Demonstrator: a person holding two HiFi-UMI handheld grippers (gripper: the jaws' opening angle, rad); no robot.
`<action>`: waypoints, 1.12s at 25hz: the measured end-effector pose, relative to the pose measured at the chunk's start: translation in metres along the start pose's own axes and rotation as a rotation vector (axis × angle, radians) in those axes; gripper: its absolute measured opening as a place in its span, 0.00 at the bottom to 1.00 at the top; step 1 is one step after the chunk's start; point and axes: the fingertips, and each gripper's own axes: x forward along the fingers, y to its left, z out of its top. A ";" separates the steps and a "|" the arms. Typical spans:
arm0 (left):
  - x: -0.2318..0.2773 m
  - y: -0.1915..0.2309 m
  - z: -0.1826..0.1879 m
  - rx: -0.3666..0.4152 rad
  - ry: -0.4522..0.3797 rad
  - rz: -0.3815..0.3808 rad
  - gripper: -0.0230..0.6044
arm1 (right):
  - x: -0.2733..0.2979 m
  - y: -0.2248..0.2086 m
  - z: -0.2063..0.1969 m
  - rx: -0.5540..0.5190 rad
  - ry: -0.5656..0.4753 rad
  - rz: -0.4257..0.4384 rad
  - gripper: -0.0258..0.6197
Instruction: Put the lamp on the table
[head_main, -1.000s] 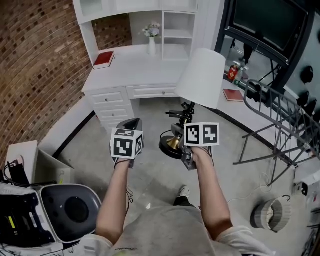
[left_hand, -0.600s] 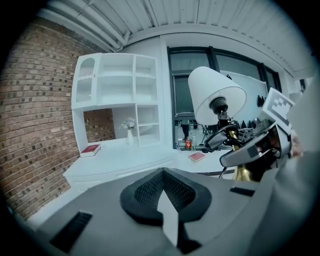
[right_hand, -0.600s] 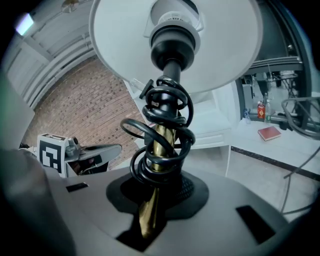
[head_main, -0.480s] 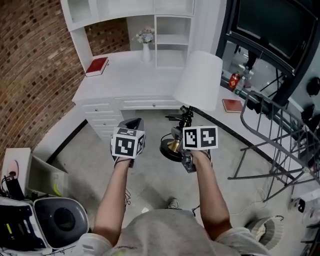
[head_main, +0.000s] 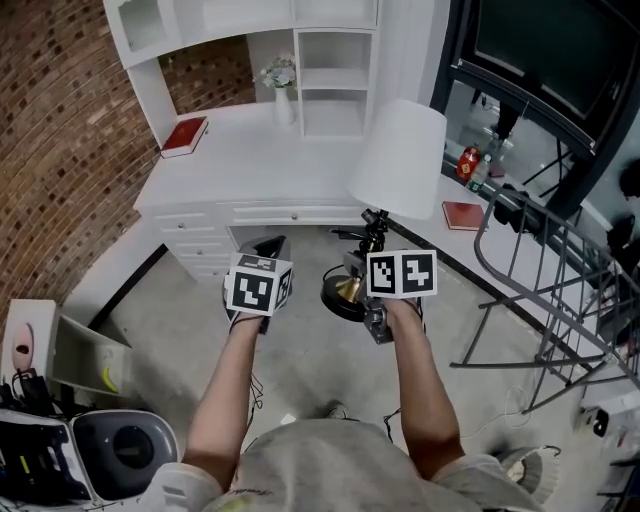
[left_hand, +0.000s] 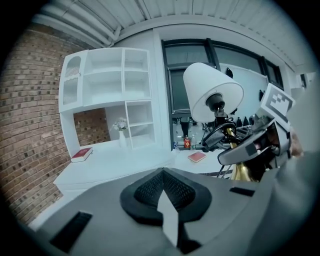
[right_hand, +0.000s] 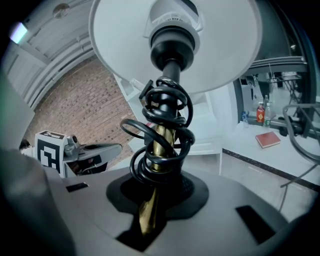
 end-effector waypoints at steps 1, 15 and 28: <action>0.003 -0.001 0.002 0.000 0.000 0.002 0.03 | 0.000 -0.003 0.001 0.000 0.001 0.003 0.16; 0.027 -0.016 0.018 -0.006 0.013 0.024 0.03 | -0.003 -0.034 0.009 -0.010 0.023 0.021 0.16; 0.062 -0.022 0.034 0.011 0.002 0.020 0.03 | 0.005 -0.067 0.014 -0.002 0.021 0.006 0.16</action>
